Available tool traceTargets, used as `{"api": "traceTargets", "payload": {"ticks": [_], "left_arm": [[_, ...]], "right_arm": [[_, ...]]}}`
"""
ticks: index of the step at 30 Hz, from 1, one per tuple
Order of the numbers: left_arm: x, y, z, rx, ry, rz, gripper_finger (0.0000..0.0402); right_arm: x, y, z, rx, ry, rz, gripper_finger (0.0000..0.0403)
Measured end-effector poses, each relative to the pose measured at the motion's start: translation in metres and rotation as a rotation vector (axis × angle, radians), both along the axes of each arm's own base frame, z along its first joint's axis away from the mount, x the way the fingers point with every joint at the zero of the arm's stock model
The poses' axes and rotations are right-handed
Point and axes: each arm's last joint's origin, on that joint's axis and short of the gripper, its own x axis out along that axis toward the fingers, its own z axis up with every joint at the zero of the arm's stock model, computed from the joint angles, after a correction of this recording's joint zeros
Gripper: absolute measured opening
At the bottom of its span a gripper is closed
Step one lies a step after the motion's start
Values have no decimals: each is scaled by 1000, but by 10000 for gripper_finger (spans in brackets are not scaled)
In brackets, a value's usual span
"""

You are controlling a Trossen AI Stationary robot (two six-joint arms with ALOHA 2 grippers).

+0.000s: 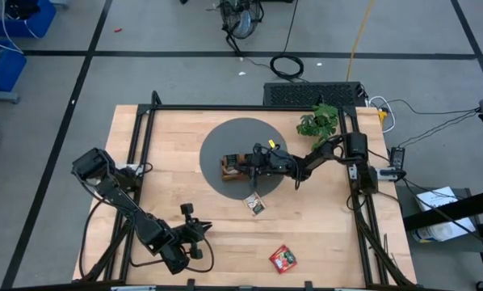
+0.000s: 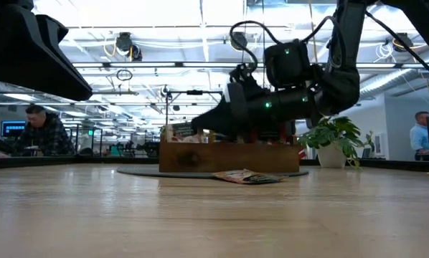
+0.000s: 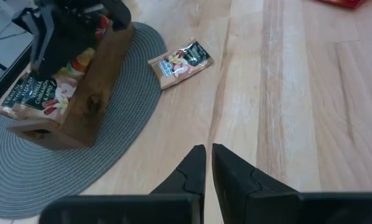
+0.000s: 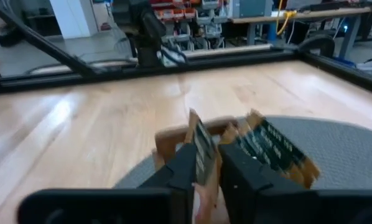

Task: Pick & Place Tea
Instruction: Put the brown tea bag into the left section of the wooden organizer, then put the red tea bag into the right section of the wooden organizer

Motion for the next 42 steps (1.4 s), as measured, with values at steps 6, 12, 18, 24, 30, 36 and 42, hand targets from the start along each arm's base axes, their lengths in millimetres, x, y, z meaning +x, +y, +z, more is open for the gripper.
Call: {"api": "traceTargets", "payload": {"ticks": [6,12,18,24,30,36,42], "left_arm": [[0,0,0,0,0,-1,35],[0,0,0,0,0,0,35],[1,0,0,-22,13,-6,35],[9,7,0,-49,0,32,35],[36,20,5,-210,-30,35,35],[65,29,7,-369,-52,-90,35],[81,30,-13,-399,-37,-186,35]], "right_arm": [[-1,1,14,-10,-17,-23,107],[-6,11,41,-176,72,-129,129],[-33,41,62,-283,314,-8,102],[-73,85,53,-270,351,152,15],[-96,115,37,-292,345,275,10],[-104,132,35,-369,340,355,3],[-109,147,36,-393,322,416,1]]}}
